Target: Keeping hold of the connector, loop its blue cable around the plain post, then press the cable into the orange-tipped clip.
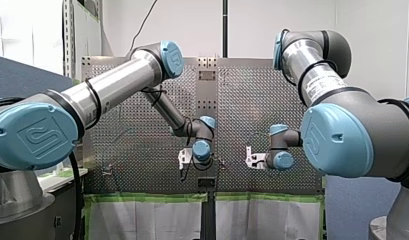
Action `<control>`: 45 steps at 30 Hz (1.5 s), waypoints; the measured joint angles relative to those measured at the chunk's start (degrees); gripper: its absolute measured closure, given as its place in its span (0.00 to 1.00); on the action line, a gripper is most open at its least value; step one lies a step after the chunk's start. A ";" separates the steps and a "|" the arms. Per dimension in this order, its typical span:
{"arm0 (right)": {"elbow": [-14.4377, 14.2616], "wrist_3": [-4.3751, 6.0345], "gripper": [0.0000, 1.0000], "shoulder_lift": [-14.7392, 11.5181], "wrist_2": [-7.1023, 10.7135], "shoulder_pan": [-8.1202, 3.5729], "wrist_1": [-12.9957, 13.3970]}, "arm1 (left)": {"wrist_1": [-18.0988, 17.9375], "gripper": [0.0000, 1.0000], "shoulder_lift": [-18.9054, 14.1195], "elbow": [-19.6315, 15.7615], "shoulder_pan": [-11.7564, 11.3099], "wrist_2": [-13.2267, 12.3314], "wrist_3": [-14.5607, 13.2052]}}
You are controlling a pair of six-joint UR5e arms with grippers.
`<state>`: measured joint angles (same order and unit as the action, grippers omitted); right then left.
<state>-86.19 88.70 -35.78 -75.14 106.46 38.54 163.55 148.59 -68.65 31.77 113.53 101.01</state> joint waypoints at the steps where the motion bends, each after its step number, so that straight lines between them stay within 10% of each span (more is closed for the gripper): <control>1: 0.00 0.00 1.00 0.00 0.02 0.03 -0.01 | 0.04 0.32 -0.01 -0.02 0.11 -0.14 -0.29; 2: -0.01 0.00 1.00 0.01 0.03 0.06 -0.02 | 0.11 0.11 -0.01 -0.02 0.17 -0.19 -0.50; 5: 0.00 -0.03 1.00 0.02 0.06 0.14 -0.18 | 0.63 0.00 -0.01 -0.04 0.38 -0.04 -1.02; 16: 0.00 -0.17 1.00 0.04 0.08 0.39 -0.99 | 2.11 0.00 -0.44 -3.12 1.52 4.51 -4.47; 45: -0.04 -0.61 1.00 0.06 0.03 0.91 -3.94 | -7.17 0.00 -8.01 -16.83 6.90 3.38 -6.37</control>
<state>-86.23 88.09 -35.72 -75.12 107.37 34.60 156.38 140.58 -85.49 38.66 116.91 94.64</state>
